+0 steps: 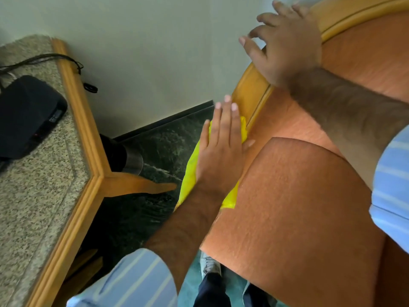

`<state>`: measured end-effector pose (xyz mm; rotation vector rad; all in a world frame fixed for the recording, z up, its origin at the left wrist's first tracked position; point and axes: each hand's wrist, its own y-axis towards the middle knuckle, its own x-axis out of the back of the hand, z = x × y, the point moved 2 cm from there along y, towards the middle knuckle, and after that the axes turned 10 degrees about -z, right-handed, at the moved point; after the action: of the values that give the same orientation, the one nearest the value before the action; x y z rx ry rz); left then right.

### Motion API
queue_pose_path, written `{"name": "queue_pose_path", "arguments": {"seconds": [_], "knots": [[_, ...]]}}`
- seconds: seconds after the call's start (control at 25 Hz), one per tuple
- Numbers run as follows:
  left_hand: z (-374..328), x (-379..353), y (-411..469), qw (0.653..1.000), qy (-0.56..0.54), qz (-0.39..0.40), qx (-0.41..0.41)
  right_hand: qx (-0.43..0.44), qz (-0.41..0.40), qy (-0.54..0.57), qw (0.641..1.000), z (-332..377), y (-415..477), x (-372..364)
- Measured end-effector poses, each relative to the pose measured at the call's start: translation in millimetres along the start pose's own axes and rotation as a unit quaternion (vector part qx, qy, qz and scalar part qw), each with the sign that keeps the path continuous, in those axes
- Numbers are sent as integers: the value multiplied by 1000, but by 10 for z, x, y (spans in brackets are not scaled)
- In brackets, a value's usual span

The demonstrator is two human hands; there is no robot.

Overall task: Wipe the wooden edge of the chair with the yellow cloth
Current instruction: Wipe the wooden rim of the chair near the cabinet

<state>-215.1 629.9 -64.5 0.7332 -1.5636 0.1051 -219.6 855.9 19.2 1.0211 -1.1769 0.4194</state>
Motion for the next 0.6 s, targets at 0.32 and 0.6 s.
{"name": "queue_pose_path", "arguments": {"seconds": [0.32,0.6], "knots": [[-47,357,249,988,-148,-38,7,-19,33,64,997,48,-37,120],[772,757,-676,862,-276,165,391,-474,-22,399,785,568,-1677,304]]}}
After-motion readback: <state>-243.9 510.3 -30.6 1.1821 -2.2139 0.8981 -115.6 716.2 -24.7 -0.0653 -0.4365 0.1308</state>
